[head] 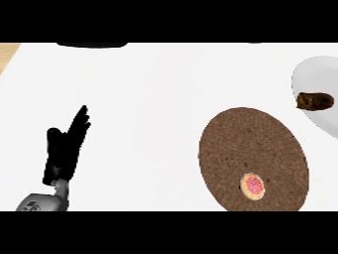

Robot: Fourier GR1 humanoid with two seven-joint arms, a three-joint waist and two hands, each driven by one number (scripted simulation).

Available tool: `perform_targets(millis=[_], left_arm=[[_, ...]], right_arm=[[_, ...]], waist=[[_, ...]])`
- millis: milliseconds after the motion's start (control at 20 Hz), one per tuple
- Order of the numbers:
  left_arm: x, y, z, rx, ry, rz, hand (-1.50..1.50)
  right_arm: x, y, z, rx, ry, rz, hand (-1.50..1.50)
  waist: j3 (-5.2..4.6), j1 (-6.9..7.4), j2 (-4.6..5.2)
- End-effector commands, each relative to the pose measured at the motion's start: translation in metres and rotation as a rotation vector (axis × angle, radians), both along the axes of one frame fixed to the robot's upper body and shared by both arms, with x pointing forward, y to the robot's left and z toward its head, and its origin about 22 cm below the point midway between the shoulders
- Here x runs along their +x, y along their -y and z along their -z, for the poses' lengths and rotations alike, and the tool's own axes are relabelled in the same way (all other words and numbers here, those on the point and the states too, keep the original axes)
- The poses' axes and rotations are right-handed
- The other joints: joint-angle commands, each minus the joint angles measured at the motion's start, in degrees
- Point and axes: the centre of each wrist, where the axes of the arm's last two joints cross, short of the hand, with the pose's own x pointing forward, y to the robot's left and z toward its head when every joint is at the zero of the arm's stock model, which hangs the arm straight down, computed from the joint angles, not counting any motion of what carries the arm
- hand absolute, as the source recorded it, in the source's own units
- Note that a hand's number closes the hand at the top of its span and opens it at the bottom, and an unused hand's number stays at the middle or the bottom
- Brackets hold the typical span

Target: Pick the sweet potato from the placemat and place it in the plate

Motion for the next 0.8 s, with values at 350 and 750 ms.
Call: perform_targets(millis=[350, 750], left_arm=[[-0.002, -0.005, 0.004, 0.014, -0.004, -0.011, 0.00], [-0.008, -0.002, 0.007, 0.000, -0.001, -0.007, 0.00]], right_arm=[[-0.034, 0.036, 0.000, 0.553, 0.150, 0.032, -1.50], [-0.043, 0.047, -0.005, 0.616, 0.171, -0.017, -1.50]], waist=[[0.11, 0.02, 0.37], [0.12, 0.18, 0.16]])
